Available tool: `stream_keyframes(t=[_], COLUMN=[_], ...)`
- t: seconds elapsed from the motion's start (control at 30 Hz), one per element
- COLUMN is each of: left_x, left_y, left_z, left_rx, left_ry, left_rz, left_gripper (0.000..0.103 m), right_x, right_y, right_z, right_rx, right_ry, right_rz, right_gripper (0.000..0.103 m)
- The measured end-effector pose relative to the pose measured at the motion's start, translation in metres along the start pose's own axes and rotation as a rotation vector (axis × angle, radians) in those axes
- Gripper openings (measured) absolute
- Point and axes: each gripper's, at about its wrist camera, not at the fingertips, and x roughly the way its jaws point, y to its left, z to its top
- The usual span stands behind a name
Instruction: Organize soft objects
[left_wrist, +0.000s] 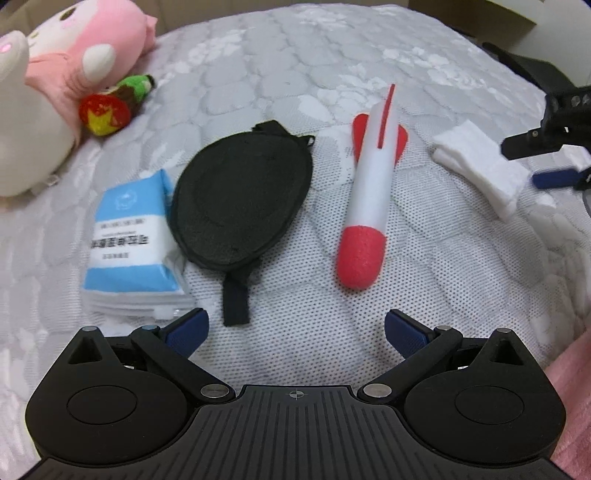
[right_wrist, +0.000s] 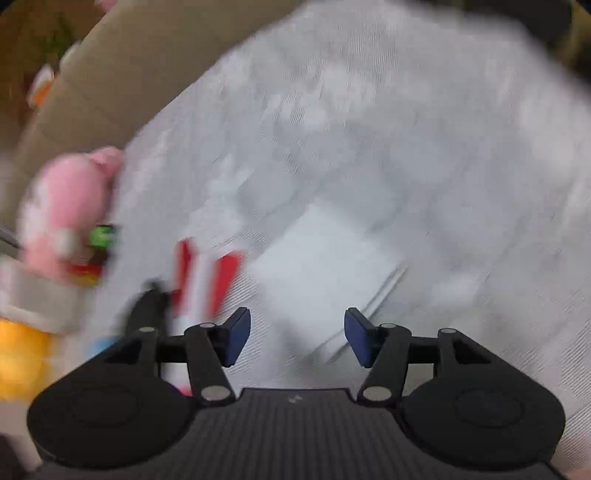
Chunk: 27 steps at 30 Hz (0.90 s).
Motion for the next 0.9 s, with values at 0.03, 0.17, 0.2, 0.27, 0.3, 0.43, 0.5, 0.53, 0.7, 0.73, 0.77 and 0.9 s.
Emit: stream_keyframes(t=[0.03,0.17,0.2,0.27,0.3,0.43,0.5,0.53,0.7,0.73,0.77,0.9], left_x=[-0.002,-0.018,-0.022,-0.020,-0.014,0.012,0.018,0.020,0.042,0.044,0.045,0.041], left_y=[0.004,0.023,0.027,0.030,0.029,0.013,-0.001,-0.009,-0.035,-0.036,-0.037,-0.034], left_z=[0.002,0.009,0.009,0.006,0.005,0.013,0.018,0.020,0.031,0.032,0.031,0.030], left_rx=[-0.018,-0.095,-0.110,-0.137,-0.144,-0.079,-0.004,0.035,0.122,0.118,0.120,0.098], left_ry=[0.010,0.002,-0.010,-0.053,-0.071,-0.095,-0.124,-0.143,-0.133,-0.127,-0.129,-0.155], left_rz=[-0.011,-0.044,-0.048,-0.065,-0.078,-0.127,-0.140,-0.137,-0.105,-0.107,-0.106,-0.113], left_gripper=[0.103,0.103,0.103,0.103,0.103,0.103,0.103,0.103,0.103,0.103,0.103,0.103], right_x=[0.000,-0.003,-0.008,-0.014,-0.015,-0.016,-0.017,-0.014,0.010,0.015,0.018,0.024], right_y=[0.007,0.044,0.049,0.055,0.057,0.068,0.076,0.079,0.077,0.076,0.076,0.079], right_z=[0.001,-0.003,-0.008,-0.016,-0.020,-0.042,-0.054,-0.055,-0.040,-0.039,-0.038,-0.034], right_rx=[-0.058,-0.358,-0.398,-0.385,-0.353,-0.274,-0.323,-0.347,-0.307,-0.304,-0.302,-0.336], right_ry=[-0.016,-0.168,-0.206,-0.186,-0.155,-0.157,-0.252,-0.270,-0.146,-0.133,-0.132,-0.163], right_rz=[-0.035,-0.201,-0.210,-0.122,-0.063,0.003,-0.126,-0.161,-0.131,-0.148,-0.164,-0.232], right_gripper=[0.060,0.069,0.071,0.076,0.078,0.066,0.049,0.048,0.051,0.051,0.051,0.050])
